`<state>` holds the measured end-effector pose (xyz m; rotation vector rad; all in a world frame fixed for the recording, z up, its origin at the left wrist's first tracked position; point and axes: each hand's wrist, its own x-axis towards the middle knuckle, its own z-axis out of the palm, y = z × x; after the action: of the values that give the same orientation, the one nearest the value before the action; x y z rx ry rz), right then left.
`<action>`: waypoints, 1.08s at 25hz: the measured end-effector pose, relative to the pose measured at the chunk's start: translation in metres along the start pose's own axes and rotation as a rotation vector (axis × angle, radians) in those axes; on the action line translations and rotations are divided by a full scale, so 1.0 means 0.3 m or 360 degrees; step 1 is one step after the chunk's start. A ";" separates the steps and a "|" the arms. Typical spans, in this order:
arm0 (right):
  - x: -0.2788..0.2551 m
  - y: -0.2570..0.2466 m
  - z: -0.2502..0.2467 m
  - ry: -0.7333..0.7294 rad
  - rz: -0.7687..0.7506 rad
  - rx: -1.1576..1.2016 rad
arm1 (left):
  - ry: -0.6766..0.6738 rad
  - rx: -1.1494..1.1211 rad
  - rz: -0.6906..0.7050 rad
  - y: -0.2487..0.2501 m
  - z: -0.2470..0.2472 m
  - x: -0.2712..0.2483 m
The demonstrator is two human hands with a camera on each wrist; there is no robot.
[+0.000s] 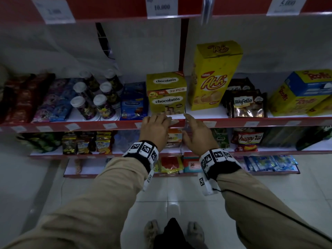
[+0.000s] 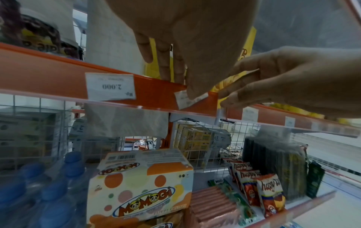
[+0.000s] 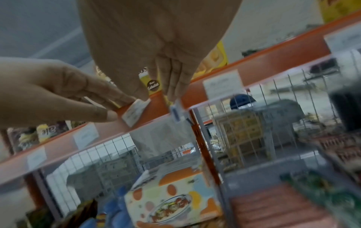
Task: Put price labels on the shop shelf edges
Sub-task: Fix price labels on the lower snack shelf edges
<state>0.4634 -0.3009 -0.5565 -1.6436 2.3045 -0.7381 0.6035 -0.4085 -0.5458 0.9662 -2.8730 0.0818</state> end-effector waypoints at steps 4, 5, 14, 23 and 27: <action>-0.012 -0.070 0.097 0.0305 0.0240 0.0150 | -0.0057 0.0034 0.0133 -0.062 0.022 -0.023; -0.021 -0.080 0.111 0.0387 0.0289 0.0201 | -0.0051 0.0020 0.0151 -0.072 0.025 -0.026; -0.011 -0.096 0.135 0.0544 0.0351 -0.0001 | 0.0013 -0.0062 0.0292 -0.132 0.038 -0.058; 0.071 -0.119 0.118 0.0027 0.0119 -0.0667 | -0.0093 -0.0164 0.0293 -0.148 0.039 -0.058; 0.080 -0.112 0.085 0.0201 0.0154 -0.0113 | -0.0070 -0.0285 0.0179 -0.152 0.035 -0.049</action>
<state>0.4940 -0.3387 -0.5583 -1.5423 2.5057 -0.7675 0.6417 -0.4368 -0.5573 0.7832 -2.9112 -0.1862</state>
